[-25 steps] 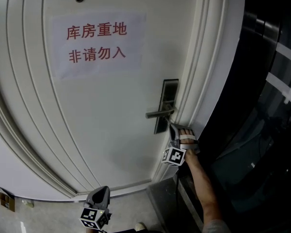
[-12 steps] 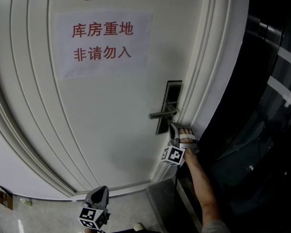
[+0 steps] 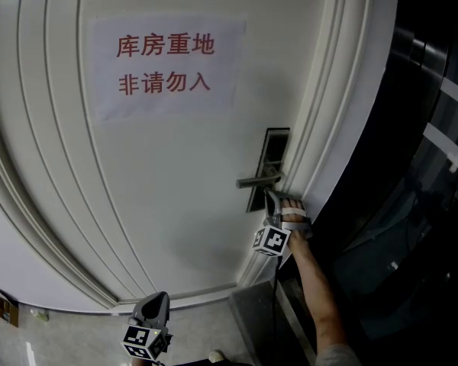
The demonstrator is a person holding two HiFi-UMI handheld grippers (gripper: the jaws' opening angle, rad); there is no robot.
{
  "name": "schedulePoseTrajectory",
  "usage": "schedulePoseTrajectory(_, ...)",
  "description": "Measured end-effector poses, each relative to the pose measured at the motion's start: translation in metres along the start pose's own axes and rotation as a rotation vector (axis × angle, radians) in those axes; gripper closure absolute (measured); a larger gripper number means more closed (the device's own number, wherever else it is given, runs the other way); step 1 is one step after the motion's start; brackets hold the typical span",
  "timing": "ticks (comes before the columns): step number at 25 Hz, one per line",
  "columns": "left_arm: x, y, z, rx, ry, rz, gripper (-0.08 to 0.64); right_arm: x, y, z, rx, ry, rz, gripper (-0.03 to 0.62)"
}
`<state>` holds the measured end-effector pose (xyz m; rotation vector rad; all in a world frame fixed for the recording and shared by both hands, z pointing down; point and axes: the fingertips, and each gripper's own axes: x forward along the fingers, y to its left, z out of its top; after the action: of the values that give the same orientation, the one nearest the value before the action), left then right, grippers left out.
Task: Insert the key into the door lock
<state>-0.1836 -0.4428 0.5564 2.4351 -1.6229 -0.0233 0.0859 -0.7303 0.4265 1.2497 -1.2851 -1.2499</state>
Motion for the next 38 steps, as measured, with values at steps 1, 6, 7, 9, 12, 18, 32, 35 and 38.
schedulePoseTrajectory(1,0.0,0.0,0.0,0.0,0.0,0.001,0.558,0.0,0.0,0.0,-0.001,-0.001,0.0,0.58)
schedulePoseTrajectory(6,-0.001,-0.003,0.001,0.001,-0.003,0.001,0.558,0.0,0.0,0.001,-0.003,0.0,0.006,0.58)
schedulePoseTrajectory(7,-0.002,-0.004,0.001,0.001,-0.003,0.0,0.558,-0.001,0.0,0.001,0.001,-0.001,0.008,0.58)
schedulePoseTrajectory(9,-0.003,-0.005,0.001,0.003,-0.003,0.0,0.558,0.0,0.001,0.001,0.013,-0.01,0.011,0.58)
schedulePoseTrajectory(12,-0.005,-0.006,0.0,0.006,-0.005,0.005,0.558,-0.001,0.0,0.002,0.04,-0.024,0.016,0.559)
schedulePoseTrajectory(18,-0.012,-0.009,0.002,0.012,-0.01,0.016,0.558,-0.003,0.007,-0.001,0.098,-0.028,0.069,0.386)
schedulePoseTrajectory(32,-0.027,-0.026,0.004,0.032,-0.02,-0.005,0.558,-0.053,-0.006,0.003,0.25,-0.111,0.027,0.411)
schedulePoseTrajectory(35,-0.031,-0.029,0.003,0.04,-0.021,-0.018,0.558,-0.071,-0.007,0.001,0.302,-0.107,0.031,0.472)
schedulePoseTrajectory(38,-0.035,-0.033,0.004,0.047,-0.025,-0.034,0.558,-0.092,-0.008,-0.001,0.387,-0.11,0.03,0.519)
